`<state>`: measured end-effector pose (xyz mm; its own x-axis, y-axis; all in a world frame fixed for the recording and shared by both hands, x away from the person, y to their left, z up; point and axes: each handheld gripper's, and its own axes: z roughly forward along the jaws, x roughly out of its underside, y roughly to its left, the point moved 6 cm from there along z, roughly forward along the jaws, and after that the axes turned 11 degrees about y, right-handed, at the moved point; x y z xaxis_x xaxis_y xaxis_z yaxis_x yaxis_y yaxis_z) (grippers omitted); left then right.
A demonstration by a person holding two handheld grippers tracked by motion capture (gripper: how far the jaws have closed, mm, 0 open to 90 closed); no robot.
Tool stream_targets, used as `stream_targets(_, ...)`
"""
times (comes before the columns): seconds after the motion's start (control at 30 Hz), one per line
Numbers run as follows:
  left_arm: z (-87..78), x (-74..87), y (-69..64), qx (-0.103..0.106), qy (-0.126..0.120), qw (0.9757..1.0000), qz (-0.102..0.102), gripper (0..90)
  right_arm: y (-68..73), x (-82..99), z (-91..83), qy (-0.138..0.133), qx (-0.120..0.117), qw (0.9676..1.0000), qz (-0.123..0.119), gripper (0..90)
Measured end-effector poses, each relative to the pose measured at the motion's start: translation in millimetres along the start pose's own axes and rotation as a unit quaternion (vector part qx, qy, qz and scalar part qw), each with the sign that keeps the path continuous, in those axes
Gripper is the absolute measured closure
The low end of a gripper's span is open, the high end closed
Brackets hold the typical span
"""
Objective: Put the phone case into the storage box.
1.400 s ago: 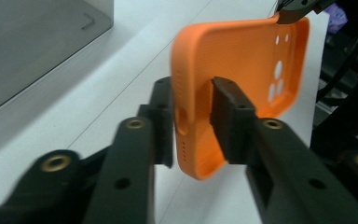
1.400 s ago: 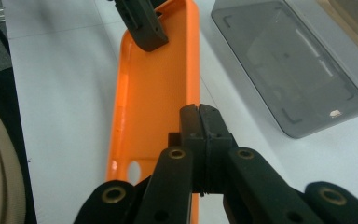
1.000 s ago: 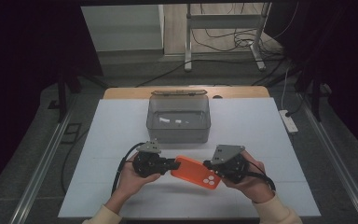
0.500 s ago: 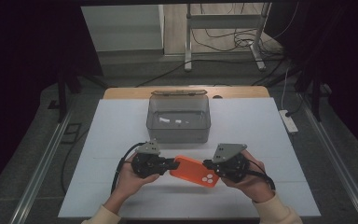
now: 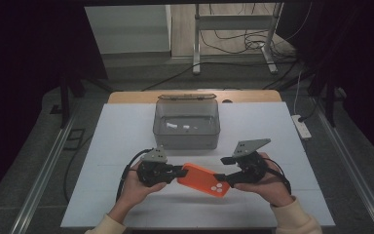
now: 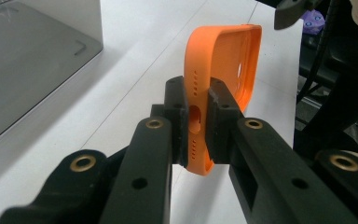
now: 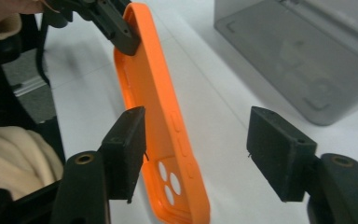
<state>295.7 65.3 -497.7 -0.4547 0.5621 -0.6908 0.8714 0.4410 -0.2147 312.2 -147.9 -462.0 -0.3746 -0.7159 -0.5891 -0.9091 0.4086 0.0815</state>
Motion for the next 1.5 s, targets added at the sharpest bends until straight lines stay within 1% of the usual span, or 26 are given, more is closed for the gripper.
stream_targets(0.17,0.3,-0.1,-0.4,0.000,0.000,1.0000,0.002,81.1,2.7,-0.6,9.6,0.007,-0.029,0.9995,0.007,34.4)
stream_targets(0.3,1.0,-0.5,-1.1,0.000,-0.001,1.0000,0.004,81.1,4.9,-3.5,15.7,0.006,-0.044,0.9990,0.011,34.0)
stream_targets(0.47,0.8,-0.6,-1.8,0.002,-0.003,1.0000,0.006,81.1,5.7,-4.2,22.0,0.009,-0.050,0.9986,0.015,34.7)
stream_targets(0.53,0.6,-0.6,-2.1,0.007,-0.004,1.0000,0.005,81.1,5.3,-3.8,23.9,0.009,-0.050,0.9986,0.017,34.9)
stream_targets(0.6,0.7,-0.6,-2.3,0.005,-0.003,1.0000,0.007,81.1,4.3,-2.9,25.6,0.012,-0.048,0.9986,0.020,35.2)
stream_targets(0.73,1.7,-0.6,-2.7,0.006,-0.002,0.9999,0.008,81.1,3.7,-2.0,28.2,0.012,-0.054,0.9982,0.024,36.1)
stream_targets(0.87,1.7,-0.6,-2.6,0.006,-0.003,0.9999,0.008,81.1,3.6,-2.0,30.2,0.009,-0.055,0.9980,0.029,39.1)
stream_targets(0.9,1.7,-0.6,-2.6,0.006,-0.003,0.9999,0.008,81.1,3.8,-2.1,30.5,0.008,-0.058,0.9978,0.031,40.1)
stream_targets(1.1,2.1,-0.4,-2.7,0.007,-0.002,0.9999,0.008,81.1,5.9,-2.4,31.5,0.007,-0.072,0.9968,0.033,54.1)
stream_targets(1.33,1.5,-0.3,-2.3,0.008,-0.003,0.9999,0.008,81.0,6.2,-0.6,30.7,0.011,-0.079,0.9964,0.030,71.1)
stream_targets(1.5,1.3,0.0,-2.1,0.010,-0.003,0.9999,0.008,81.0,7.3,0.9,31.0,0.018,-0.076,0.9967,0.020,74.7)
